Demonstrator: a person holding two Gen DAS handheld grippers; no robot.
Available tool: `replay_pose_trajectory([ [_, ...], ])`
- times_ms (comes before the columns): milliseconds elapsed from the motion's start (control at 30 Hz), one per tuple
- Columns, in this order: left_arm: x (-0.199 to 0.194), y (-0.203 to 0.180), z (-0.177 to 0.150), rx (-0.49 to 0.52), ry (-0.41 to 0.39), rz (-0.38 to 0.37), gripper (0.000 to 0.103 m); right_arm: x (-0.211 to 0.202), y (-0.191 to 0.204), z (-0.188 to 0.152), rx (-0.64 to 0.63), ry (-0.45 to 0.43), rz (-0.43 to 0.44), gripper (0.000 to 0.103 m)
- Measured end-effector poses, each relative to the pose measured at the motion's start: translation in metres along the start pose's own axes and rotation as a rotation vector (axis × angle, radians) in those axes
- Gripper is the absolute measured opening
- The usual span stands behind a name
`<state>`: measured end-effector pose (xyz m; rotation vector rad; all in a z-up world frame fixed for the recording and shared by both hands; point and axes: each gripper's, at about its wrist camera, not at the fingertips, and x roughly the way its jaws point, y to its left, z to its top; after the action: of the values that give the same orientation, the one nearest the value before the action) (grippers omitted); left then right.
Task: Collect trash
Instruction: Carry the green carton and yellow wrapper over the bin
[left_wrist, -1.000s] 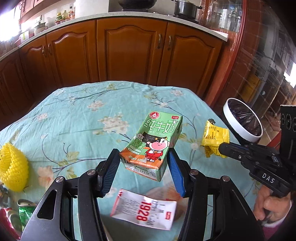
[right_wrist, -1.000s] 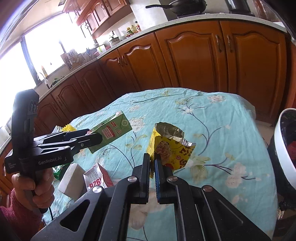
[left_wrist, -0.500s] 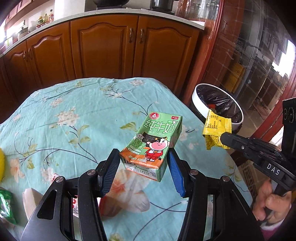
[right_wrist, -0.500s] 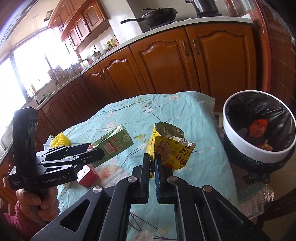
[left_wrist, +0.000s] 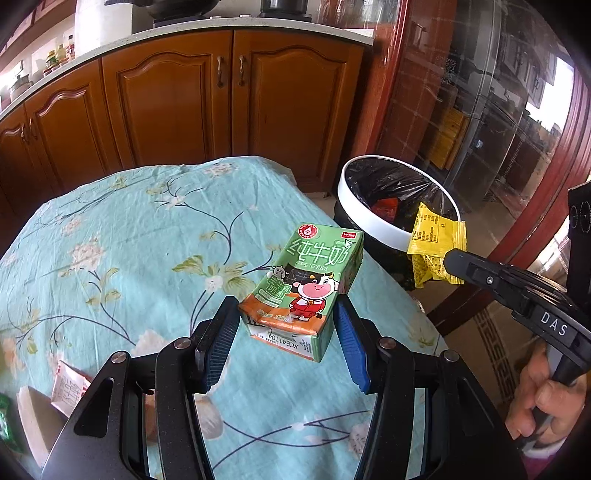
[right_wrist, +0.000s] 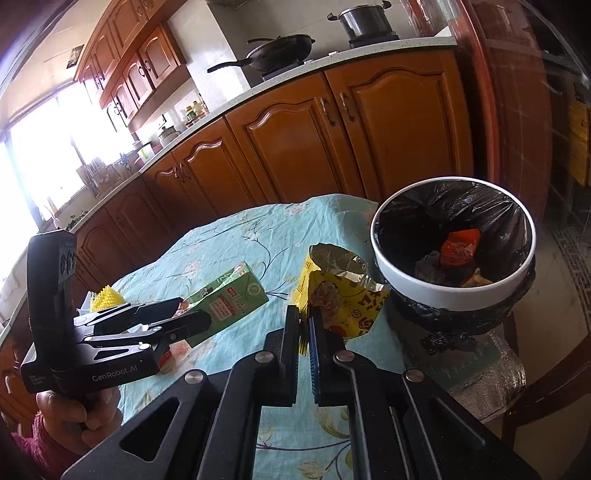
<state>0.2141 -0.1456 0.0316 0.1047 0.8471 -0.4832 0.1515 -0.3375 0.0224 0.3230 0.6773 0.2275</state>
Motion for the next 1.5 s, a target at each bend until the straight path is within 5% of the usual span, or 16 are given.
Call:
replay_pose_trajectory([
  [767, 0.033, -0.052, 0.049, 0.088, -0.002, -0.046, 0.052, -0.019, -0.065, 0.022, 0.062, -0.046, -0.081, 0.005],
  [1500, 0.101, -0.105, 0.119, 0.204, 0.064, -0.055, 0.052, 0.012, -0.122, 0.057, 0.081, -0.002, -0.143, 0.005],
])
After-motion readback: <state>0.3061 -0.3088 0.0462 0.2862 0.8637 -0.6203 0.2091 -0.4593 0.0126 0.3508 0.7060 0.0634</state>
